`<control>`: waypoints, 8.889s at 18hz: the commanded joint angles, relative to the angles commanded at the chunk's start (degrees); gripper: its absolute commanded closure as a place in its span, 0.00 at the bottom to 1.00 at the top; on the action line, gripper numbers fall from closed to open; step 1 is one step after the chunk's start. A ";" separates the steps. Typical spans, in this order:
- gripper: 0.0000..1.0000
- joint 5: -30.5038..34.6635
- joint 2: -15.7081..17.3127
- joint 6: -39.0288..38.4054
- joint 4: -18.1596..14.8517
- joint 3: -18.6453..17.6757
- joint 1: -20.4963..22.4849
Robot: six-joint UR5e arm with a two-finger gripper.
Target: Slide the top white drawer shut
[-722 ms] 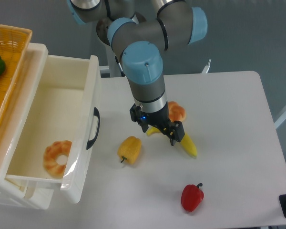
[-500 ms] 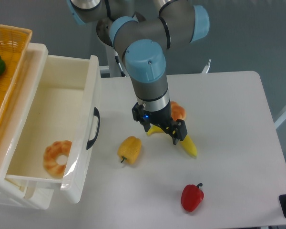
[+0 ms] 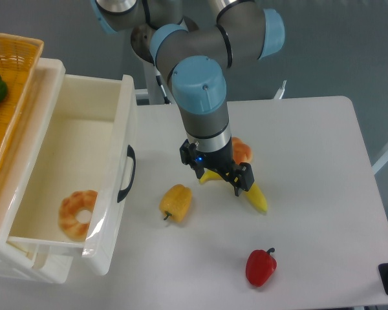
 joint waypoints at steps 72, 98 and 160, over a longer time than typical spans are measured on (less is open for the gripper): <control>0.00 -17.93 -2.64 -27.07 -1.05 -3.78 -5.45; 0.00 -17.75 -2.81 -26.98 -0.44 -1.85 -12.83; 0.00 -5.71 -2.72 21.27 0.70 4.83 10.37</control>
